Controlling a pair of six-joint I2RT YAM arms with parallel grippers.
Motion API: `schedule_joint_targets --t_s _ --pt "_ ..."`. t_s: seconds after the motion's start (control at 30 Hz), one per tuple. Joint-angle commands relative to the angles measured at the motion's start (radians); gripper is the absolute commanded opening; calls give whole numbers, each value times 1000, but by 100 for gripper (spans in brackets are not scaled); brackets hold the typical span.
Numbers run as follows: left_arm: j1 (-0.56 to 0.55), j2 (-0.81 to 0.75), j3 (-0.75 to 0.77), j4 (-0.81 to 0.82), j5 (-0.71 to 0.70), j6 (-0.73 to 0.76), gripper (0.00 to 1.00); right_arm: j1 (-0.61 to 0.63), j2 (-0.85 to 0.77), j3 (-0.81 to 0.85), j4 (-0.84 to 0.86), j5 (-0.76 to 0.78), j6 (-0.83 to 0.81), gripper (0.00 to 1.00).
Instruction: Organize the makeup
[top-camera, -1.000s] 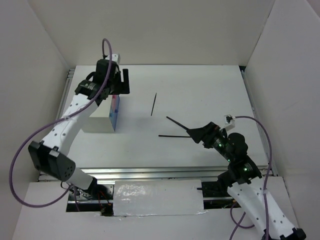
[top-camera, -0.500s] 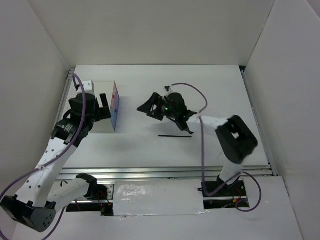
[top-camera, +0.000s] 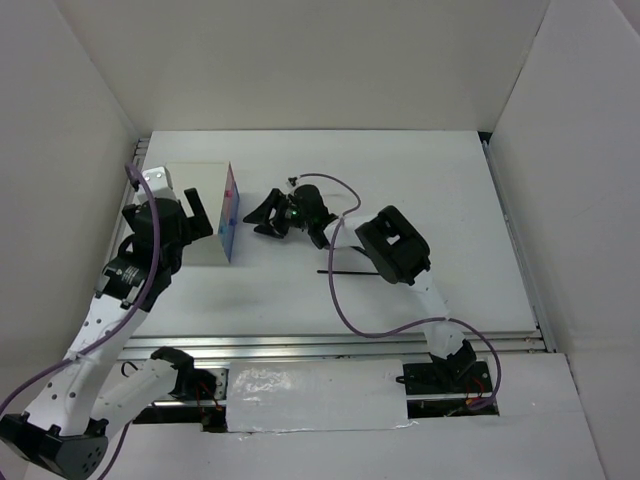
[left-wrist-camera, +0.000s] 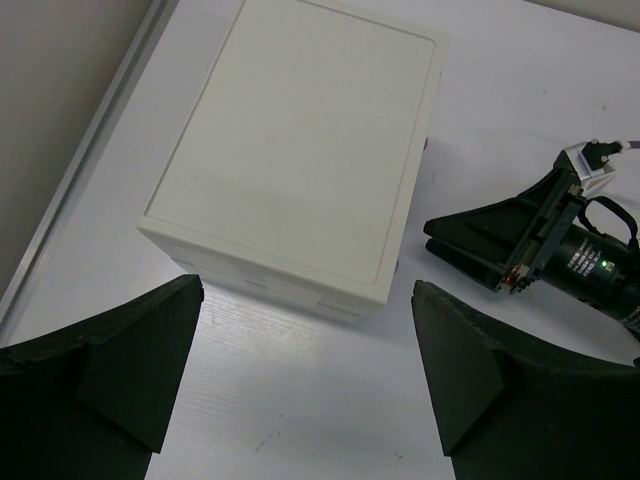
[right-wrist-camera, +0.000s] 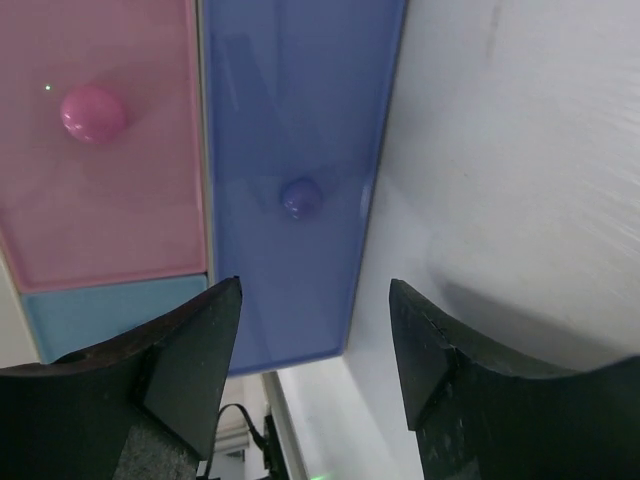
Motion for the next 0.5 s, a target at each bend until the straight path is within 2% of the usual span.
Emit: schedule_joint_targets --t_s 0.0,0.13,0.47 --pt "5 5 10 40 -5 -12 99 16 27 108 19 -23 25 68" --pt "5 0 9 42 1 -9 99 29 95 221 -51 -44 32 65" --pt "5 20 12 43 36 5 99 44 164 258 -41 -34 80 59"
